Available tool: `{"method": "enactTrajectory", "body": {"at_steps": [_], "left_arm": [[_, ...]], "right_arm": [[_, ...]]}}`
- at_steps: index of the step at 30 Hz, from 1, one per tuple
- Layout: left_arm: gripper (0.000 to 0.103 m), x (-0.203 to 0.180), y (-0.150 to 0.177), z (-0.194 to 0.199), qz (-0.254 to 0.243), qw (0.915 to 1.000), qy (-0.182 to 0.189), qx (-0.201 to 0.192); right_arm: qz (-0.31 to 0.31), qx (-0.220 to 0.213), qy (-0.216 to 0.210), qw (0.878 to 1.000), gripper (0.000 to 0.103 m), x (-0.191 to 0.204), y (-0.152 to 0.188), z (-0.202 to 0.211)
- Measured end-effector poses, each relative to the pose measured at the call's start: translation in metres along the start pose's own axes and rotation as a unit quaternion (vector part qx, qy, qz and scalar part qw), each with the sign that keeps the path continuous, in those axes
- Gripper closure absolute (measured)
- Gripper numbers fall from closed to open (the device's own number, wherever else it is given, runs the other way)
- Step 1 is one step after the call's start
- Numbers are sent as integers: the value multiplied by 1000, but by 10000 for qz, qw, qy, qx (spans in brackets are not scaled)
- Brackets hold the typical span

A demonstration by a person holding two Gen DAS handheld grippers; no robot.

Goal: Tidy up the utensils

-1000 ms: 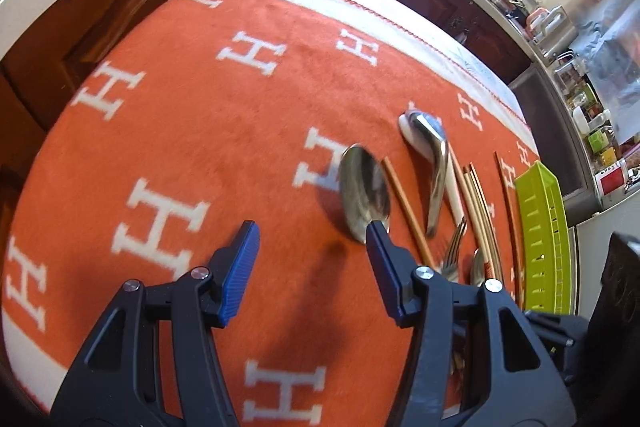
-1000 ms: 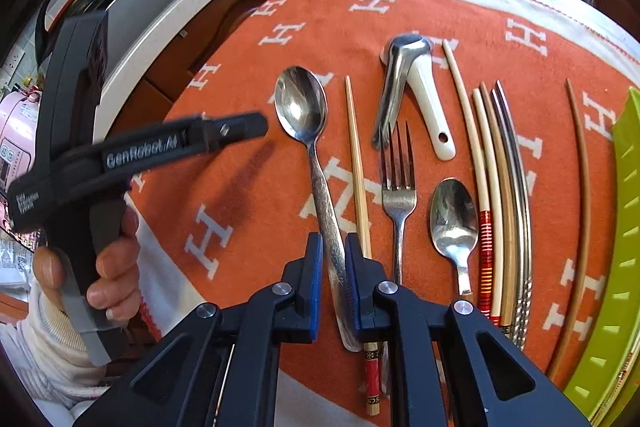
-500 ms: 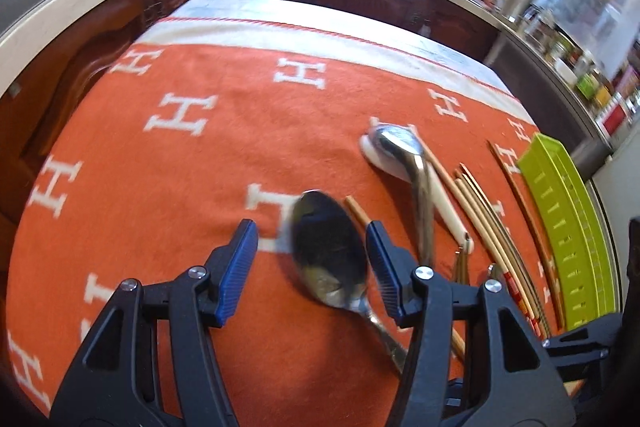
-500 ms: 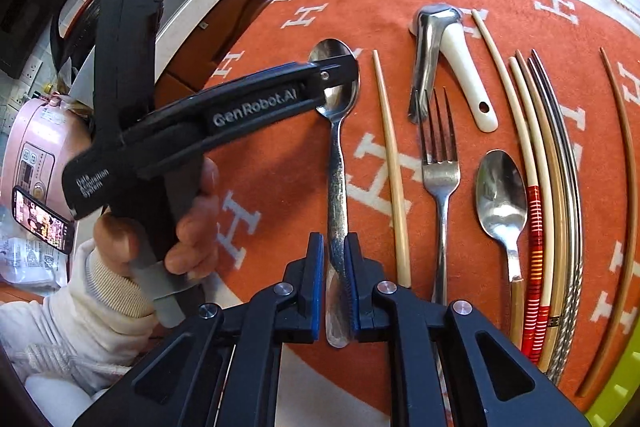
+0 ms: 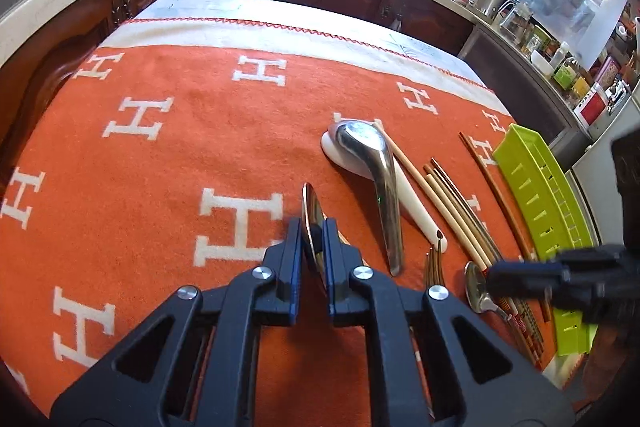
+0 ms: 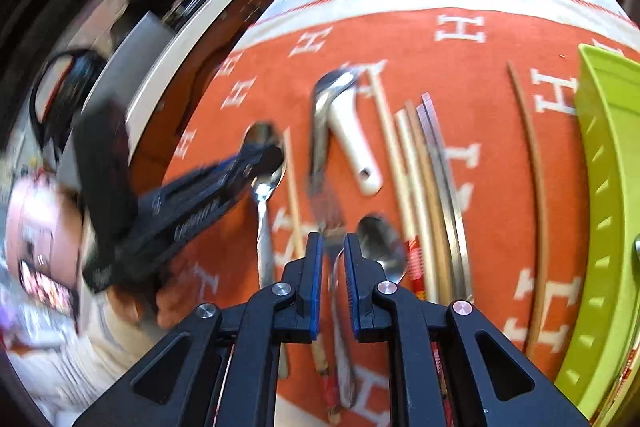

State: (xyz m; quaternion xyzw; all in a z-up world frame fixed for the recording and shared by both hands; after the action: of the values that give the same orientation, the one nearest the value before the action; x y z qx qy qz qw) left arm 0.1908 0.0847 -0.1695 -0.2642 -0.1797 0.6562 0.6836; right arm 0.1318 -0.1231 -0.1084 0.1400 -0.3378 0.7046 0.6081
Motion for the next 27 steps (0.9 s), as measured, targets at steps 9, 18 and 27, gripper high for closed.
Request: {"method": "enactTrajectory", "body": {"at_steps": [9,18,27], "left_arm": [[98,11,4,7,264,9993,137,233],[98,19,7,17,368,9988,146,276],[99,23,6,21,458,9982,99,367]], "right_arm": [[-499,-112,-658,9965,74,-12,-50,-23],[-612,38,-596,9963,73,-17,-80,-71],[-470,-67,-509,9976,92,-8,-90,-88]]}}
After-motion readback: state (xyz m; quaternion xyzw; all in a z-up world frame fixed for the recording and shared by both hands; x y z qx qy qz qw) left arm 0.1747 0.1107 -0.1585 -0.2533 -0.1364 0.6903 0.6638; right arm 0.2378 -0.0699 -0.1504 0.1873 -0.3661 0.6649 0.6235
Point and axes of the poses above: each gripper's, at about its wrist camera, not at the fingertips, and z roughly against the way its jaws point, x to its left, y to its underside, the point moved 1 cm from there along -z, roughly the way its jaws point, and after that the axes turned 11 degrees about -y, right-handed, at the moved point
